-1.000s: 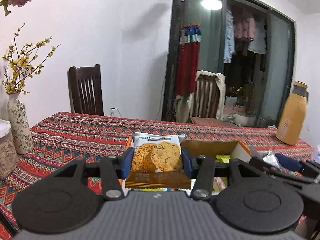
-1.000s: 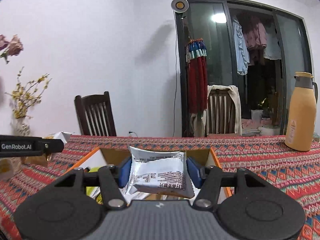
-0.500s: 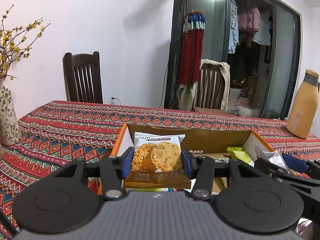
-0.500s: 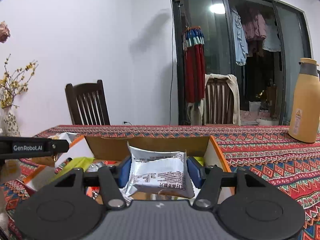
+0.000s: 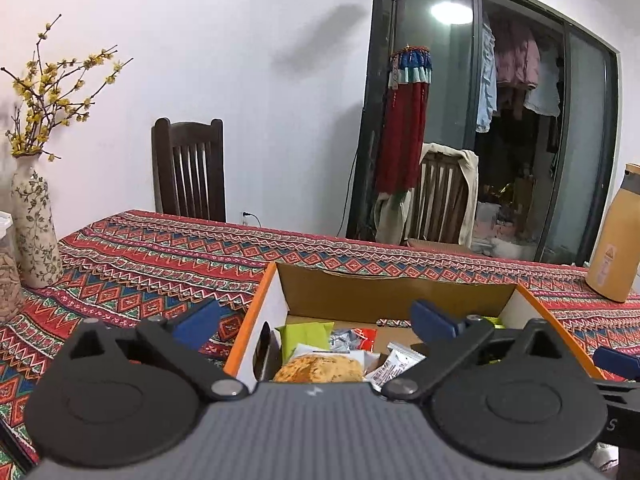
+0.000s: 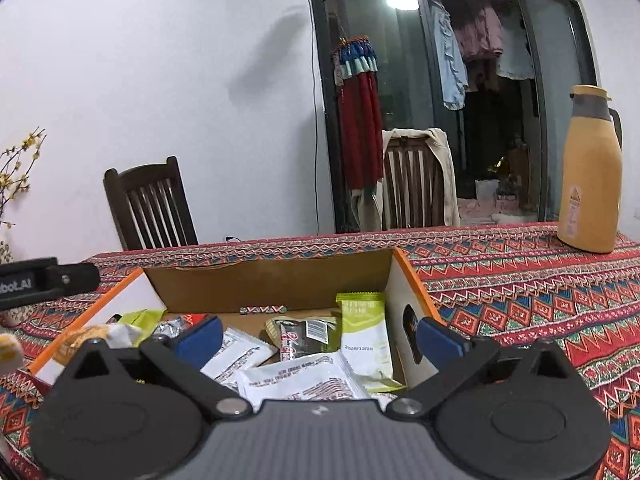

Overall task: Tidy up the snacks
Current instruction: 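Carry both packets into the orange box and open both grippers, then lift both open grippers out of the box back toward the pile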

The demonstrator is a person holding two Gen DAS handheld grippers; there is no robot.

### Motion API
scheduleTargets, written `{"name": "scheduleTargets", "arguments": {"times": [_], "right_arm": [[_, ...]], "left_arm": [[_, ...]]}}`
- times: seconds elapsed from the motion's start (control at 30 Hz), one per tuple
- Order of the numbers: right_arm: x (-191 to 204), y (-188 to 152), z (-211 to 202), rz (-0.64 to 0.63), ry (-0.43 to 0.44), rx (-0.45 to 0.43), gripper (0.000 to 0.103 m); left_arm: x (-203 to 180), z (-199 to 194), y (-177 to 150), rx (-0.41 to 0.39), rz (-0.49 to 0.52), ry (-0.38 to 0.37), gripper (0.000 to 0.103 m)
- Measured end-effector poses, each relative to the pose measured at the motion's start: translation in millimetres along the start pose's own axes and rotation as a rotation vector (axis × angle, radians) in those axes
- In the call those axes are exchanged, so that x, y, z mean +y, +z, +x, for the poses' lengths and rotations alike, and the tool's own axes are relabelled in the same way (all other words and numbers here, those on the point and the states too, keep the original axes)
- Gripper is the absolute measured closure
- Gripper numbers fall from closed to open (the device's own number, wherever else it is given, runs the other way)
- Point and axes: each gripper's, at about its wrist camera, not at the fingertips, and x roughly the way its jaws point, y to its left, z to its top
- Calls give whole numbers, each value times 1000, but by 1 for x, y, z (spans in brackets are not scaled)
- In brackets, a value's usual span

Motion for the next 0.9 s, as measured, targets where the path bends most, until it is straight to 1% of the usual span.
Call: {"name": "scheduleTargets", "arguments": {"times": [0.33, 0.53, 0.6, 0.67, 0.8, 0.9], "right_arm": [[-1, 0, -9, 8, 0, -21, 0], [3, 2, -25, -12, 8, -65, 0], [5, 5, -28, -16, 4, -70, 0], [6, 8, -33, -17, 4, -66, 0], [9, 9, -49, -31, 18, -81, 0], [11, 9, -62, -50, 33, -87, 0]], "left_arm": [[4, -1, -1, 8, -25, 5, 0], [6, -7, 1, -3, -37, 1, 0], [6, -13, 6, -2, -41, 8, 0], [5, -21, 11, -11, -40, -1, 0], [3, -41, 19, -39, -22, 0, 0], [2, -54, 21, -43, -5, -10, 0]]}}
